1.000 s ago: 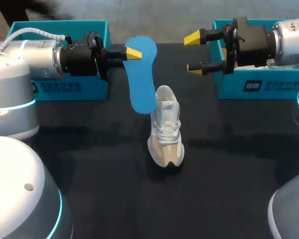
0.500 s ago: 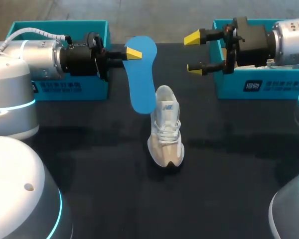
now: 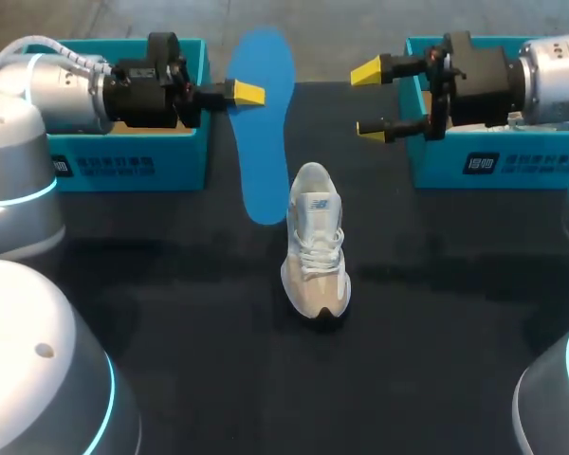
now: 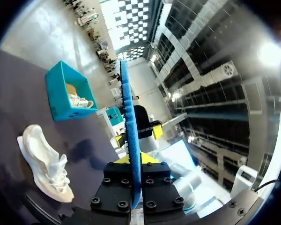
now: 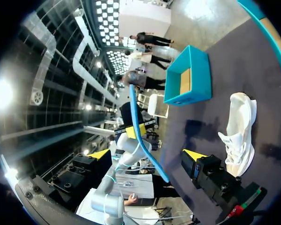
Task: Take the shoe out of the shoebox, open the shoe tongue, remove and reinsert the insole, then place the shoe into the shoebox
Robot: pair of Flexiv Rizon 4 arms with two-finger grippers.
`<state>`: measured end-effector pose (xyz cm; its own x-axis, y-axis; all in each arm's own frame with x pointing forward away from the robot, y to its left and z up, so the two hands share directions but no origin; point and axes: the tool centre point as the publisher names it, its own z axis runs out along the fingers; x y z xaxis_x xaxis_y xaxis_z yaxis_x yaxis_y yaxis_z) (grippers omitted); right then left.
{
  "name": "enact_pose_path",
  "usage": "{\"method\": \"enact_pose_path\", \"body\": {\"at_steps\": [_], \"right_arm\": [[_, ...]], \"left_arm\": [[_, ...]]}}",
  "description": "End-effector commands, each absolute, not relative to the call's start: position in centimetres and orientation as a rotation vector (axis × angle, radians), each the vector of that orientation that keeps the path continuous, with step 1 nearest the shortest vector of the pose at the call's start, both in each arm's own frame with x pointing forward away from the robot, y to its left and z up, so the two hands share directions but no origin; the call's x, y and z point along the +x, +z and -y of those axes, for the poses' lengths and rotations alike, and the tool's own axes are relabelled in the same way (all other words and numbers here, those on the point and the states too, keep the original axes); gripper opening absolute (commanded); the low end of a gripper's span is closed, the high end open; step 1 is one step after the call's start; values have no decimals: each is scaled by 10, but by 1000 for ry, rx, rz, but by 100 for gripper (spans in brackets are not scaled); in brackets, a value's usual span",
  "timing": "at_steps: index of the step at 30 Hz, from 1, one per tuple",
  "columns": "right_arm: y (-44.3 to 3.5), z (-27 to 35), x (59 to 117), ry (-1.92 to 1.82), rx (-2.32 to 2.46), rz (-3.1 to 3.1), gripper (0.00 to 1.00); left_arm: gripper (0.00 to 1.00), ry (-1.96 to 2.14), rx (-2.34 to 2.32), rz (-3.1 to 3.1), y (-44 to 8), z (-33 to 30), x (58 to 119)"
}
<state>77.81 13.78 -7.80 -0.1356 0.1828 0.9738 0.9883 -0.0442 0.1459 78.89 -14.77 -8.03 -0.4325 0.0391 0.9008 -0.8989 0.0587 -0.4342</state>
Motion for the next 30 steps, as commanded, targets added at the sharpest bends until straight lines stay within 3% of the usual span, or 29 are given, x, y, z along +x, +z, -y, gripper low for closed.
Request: {"method": "enact_pose_path", "body": {"at_steps": [1,16,30], "right_arm": [[-78,-140,778,-1267,-1319,1422,100],[-78,-140,778,-1267,-1319,1422,100],[-78,-140,778,-1267,-1319,1422,100]], "left_arm": [[0,1658,707,1813,-76,147,789],[0,2188,166,2274,-58,138,815],[0,2311,-98,2234,-57,151,833]]}}
